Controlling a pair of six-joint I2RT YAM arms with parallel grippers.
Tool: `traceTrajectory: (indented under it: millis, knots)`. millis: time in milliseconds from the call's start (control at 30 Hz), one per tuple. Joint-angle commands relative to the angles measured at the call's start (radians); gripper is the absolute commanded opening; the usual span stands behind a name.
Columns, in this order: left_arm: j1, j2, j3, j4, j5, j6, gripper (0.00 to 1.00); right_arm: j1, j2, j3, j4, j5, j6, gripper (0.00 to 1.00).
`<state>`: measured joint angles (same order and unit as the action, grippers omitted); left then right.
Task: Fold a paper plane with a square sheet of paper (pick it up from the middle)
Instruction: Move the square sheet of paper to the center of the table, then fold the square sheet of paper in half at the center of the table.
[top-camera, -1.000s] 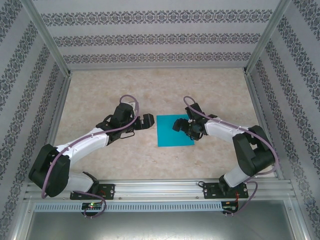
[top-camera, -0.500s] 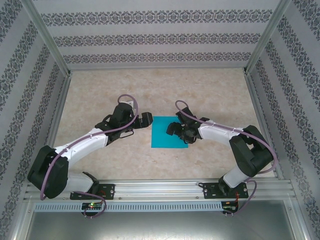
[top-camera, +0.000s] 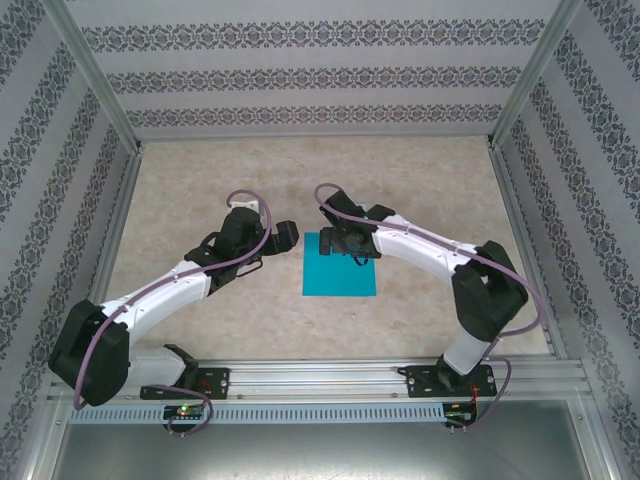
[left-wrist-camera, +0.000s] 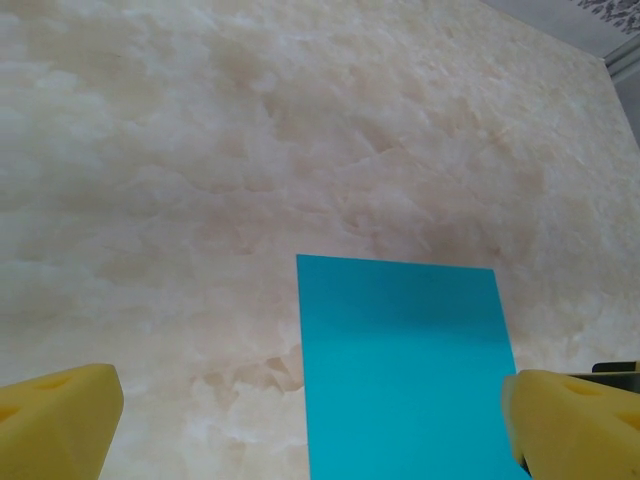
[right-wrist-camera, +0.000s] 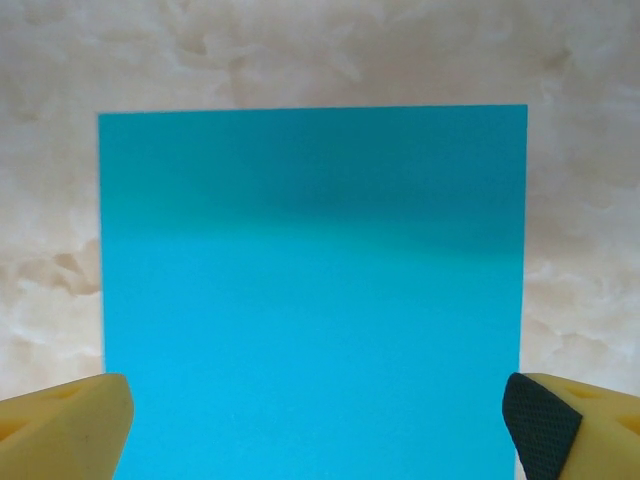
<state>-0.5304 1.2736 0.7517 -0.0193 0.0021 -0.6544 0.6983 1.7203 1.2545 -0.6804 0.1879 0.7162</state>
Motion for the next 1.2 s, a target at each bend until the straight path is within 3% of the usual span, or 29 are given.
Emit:
traceTrajectory:
  millis: [0,567,1167]
  knots:
    - [-0.006,-0.033,-0.008,-0.045,-0.062,-0.025,1.00,0.008,0.075,0.073,-0.156,0.036,-0.065,0.98]
    - [0.010,-0.040,-0.028,-0.042,-0.033,-0.038,1.00,-0.006,0.238,0.217,-0.191,-0.097,0.014,0.98]
    - [0.012,-0.024,-0.019,-0.040,-0.015,-0.026,1.00,-0.033,0.353,0.269,-0.196,-0.137,0.075,0.98]
